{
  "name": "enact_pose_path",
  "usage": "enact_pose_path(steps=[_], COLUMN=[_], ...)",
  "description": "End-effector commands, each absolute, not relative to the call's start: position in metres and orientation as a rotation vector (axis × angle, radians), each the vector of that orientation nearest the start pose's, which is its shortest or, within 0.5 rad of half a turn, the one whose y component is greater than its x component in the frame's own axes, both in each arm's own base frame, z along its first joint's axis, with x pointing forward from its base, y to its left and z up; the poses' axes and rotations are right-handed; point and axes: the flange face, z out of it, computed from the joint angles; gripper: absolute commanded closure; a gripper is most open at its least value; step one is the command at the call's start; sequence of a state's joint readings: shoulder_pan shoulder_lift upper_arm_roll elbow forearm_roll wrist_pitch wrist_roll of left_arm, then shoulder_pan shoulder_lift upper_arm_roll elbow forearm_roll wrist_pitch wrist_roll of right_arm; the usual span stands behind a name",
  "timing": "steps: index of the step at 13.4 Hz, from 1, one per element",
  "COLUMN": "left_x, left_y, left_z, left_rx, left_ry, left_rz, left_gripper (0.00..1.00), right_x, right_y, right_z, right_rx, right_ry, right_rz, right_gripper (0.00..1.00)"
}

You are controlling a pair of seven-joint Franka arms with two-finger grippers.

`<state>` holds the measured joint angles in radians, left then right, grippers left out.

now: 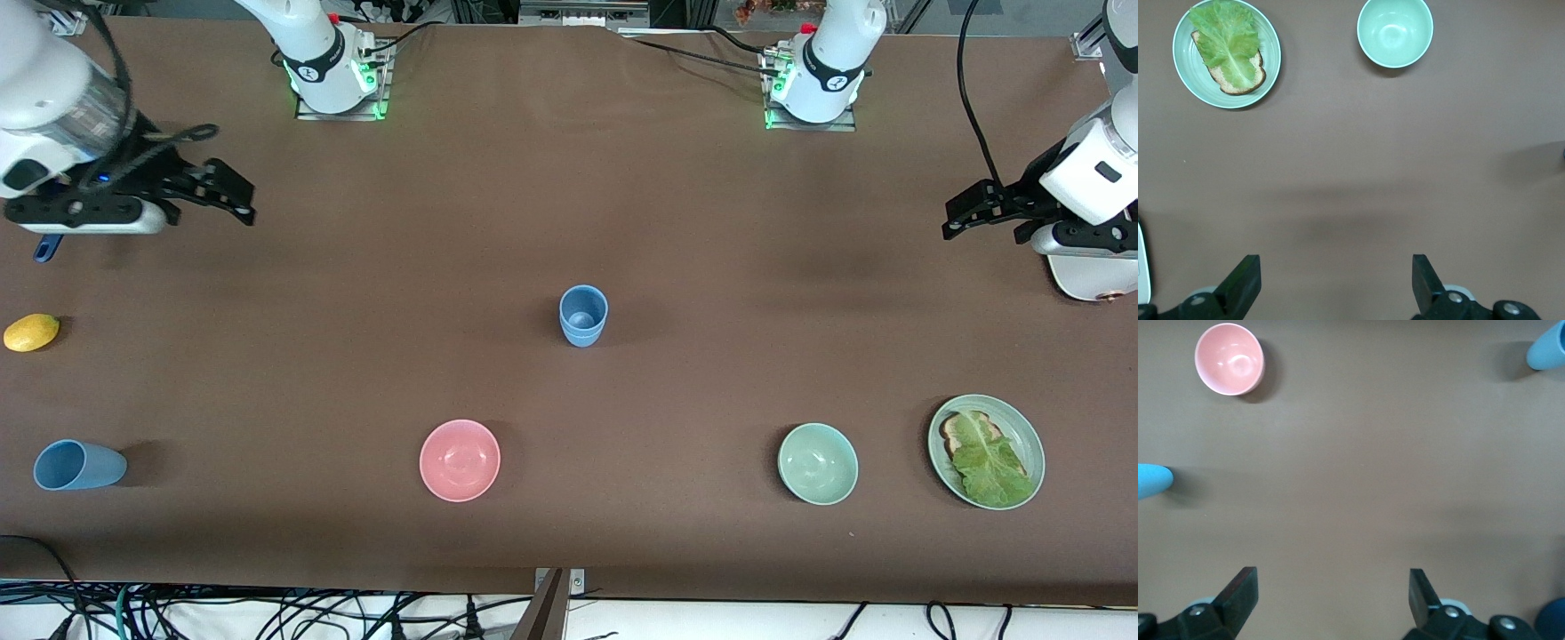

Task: Stack blue cups with both arms

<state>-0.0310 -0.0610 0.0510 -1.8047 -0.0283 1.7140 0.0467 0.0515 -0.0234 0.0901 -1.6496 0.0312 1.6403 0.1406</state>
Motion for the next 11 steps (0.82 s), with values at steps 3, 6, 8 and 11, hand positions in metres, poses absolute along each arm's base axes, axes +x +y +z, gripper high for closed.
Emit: enact_pose_path(steps=[3, 6, 8, 11], left_x=[0.538, 0.5382, 0.5382, 0.5386], left_y=[0.0105, 0.014, 0.0141, 0.0141], left_z=[0.5655, 0.5647, 0.5647, 0.5639], left_rx=[-3.095, -3.093, -3.092, -3.092], left_ry=[0.073, 0.064, 0.064, 0.066], left_rz=[0.054, 0.057, 0.057, 0.06], left_gripper=[0.0, 0.0, 0.0, 0.0], right_x=[0.5351, 0.5418, 0.5431, 0.5433], right_y=[0.077, 0.0768, 0.0769, 0.075], right_z=[0.6098, 0.6109, 0.6105, 0.6105], right_rx=[-3.1, -3.099, -3.097, -3.099], right_ry=[-0.042, -0.063, -0.106, -0.099], right_rz=[0.02, 0.057, 0.059, 0.059], right_gripper=[0.0, 0.0, 0.0, 0.0])
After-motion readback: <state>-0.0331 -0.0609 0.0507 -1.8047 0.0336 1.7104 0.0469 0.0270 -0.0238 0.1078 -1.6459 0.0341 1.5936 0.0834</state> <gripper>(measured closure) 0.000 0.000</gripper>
